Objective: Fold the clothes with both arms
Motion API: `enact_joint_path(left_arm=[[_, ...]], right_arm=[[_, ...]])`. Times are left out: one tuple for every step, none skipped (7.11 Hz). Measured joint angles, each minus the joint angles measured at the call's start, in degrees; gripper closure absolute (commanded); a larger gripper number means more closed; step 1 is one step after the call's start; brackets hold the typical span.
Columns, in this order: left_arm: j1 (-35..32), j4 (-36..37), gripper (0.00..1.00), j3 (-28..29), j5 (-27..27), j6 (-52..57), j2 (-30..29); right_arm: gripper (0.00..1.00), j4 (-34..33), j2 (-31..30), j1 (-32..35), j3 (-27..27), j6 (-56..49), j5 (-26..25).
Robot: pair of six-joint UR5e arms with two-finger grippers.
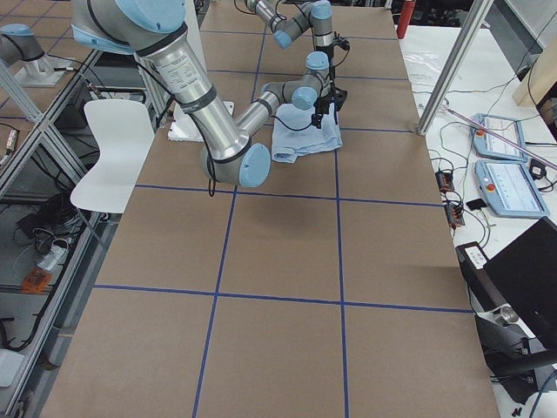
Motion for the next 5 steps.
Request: enact_joint_path(left_arm=[[-1.24,0.26,0.01,0.21,-0.12,0.72,0.18],[-2.38,0.49,0.01,-0.18,-0.18,2.91,0.83],[-4.05,0.55,0.01,-1.48,-0.2,7.25,2.83],[-6.27,0.4,0.01,-3.07,-0.2,12.81,5.64],[-8.73,0.26,0.01,-4.26,-0.23,18.8,8.41]], right_arm=[[0.0,0.18,-0.11,0.51,0.21,-1.18,0.44],[0.0,0.01,-0.29,1.93,0.56,-2.64,1.2],[0.0,-0.41,-1.36,5.03,1.21,-6.02,3.18],[0.0,-0.72,-3.64,9.06,1.93,-11.77,5.35],[0.0,-0.91,-6.8,13.39,2.34,-20.15,7.18]])
